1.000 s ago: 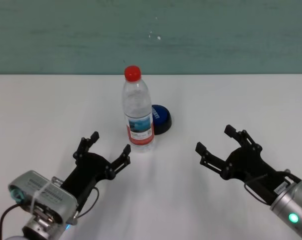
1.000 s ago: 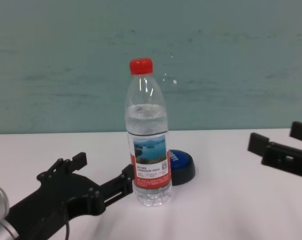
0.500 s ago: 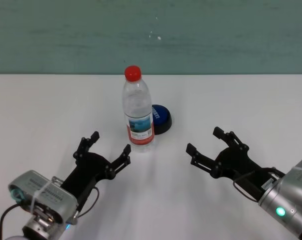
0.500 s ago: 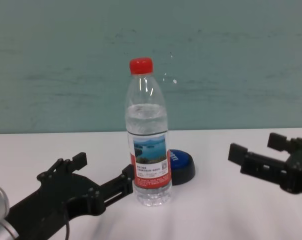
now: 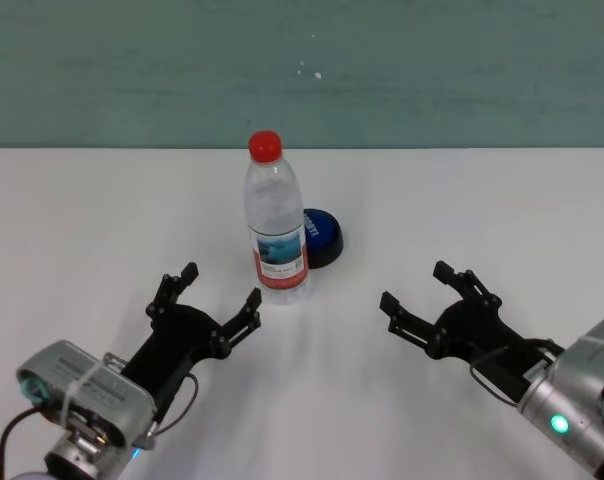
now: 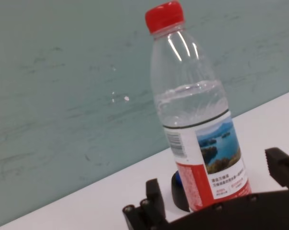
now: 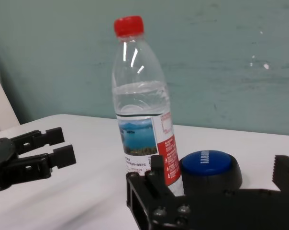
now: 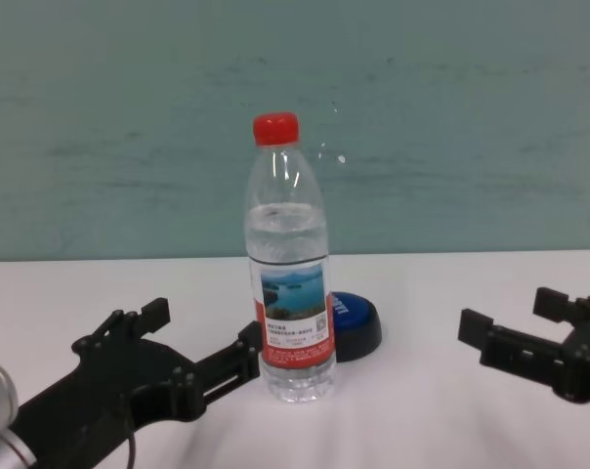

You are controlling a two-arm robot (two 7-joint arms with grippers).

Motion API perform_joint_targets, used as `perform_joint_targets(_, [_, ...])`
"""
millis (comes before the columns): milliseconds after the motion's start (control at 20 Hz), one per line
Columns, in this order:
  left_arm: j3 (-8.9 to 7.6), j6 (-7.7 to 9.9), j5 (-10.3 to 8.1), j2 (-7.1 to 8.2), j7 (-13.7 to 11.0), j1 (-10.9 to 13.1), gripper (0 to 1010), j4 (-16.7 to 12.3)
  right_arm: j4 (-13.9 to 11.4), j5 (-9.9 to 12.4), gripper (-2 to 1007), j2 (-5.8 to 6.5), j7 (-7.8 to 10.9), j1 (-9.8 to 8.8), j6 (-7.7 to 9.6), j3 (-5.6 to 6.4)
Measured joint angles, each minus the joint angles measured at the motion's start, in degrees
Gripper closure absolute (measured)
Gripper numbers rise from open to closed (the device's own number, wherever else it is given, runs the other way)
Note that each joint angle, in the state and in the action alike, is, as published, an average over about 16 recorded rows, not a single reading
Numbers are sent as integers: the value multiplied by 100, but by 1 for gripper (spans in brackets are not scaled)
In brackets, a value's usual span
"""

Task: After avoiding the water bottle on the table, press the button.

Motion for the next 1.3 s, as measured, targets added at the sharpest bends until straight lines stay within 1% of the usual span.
perform_joint_targets(250, [0,0,0,0,0,0,10,0,111,-57,1,-13,-53,44,9,4])
perform_joint_targets(500, [0,0,0,0,0,0,10,0,164,-92,1,-21,-81,69,31,9])
perform_joint_targets(1300, [0,0,0,0,0,0,10,0,161,-93,1,-18,-82,66,50,15])
